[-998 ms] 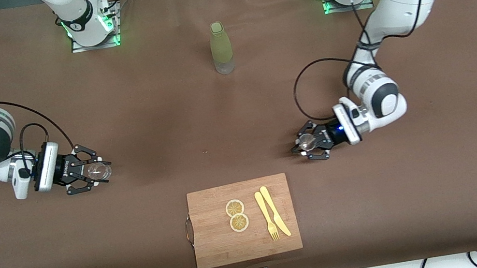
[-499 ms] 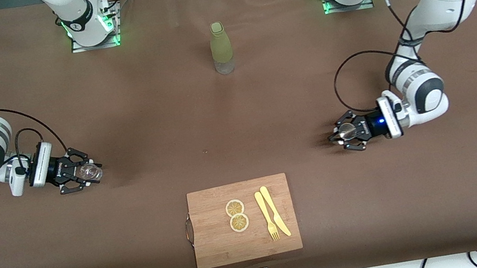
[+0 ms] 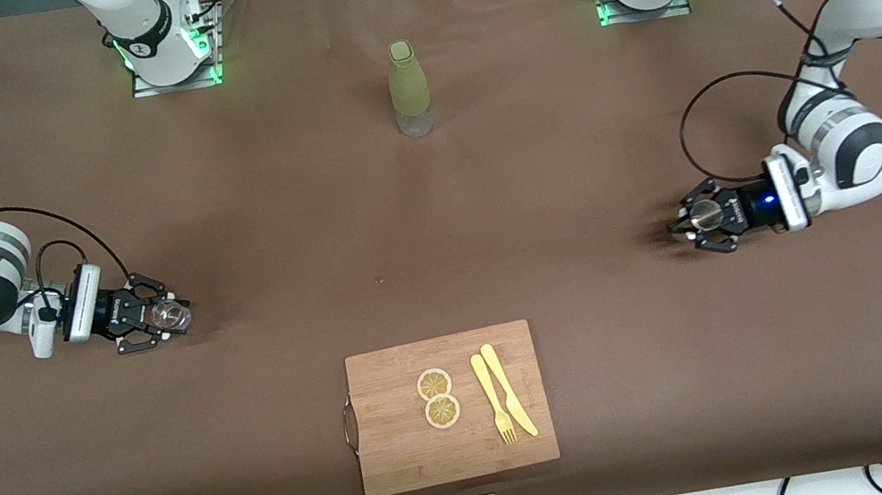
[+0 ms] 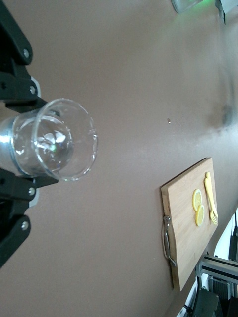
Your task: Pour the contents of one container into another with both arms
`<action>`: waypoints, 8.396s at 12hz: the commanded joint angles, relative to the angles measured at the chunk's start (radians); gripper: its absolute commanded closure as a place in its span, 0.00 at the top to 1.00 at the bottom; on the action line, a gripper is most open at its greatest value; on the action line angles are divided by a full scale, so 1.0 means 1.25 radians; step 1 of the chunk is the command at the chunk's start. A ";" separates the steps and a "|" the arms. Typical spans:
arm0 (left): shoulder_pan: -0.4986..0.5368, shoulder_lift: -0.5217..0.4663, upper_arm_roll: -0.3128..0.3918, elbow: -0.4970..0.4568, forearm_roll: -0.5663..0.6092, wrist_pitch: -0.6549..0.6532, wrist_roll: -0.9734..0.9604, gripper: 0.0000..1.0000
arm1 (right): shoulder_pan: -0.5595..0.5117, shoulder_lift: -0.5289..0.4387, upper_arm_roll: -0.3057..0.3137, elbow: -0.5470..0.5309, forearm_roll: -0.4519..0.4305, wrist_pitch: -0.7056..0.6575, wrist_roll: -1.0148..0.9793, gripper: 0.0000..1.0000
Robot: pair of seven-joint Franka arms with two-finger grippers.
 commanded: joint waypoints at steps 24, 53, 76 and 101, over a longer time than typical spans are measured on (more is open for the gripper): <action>0.121 0.122 0.076 0.098 0.178 -0.150 0.178 0.06 | -0.003 0.056 -0.063 0.038 0.042 -0.003 -0.010 1.00; 0.075 0.096 0.323 0.359 0.302 -0.182 0.046 1.00 | 0.331 -0.459 -0.090 0.143 -0.947 -0.269 1.903 1.00; -0.503 -0.176 0.620 0.453 0.395 -0.164 -1.345 1.00 | 0.290 -0.492 -0.122 0.255 -0.903 -0.406 1.940 1.00; -0.323 -0.481 0.077 0.371 1.101 -0.074 -2.028 1.00 | 0.290 -0.485 -0.121 0.274 -0.902 -0.388 1.938 1.00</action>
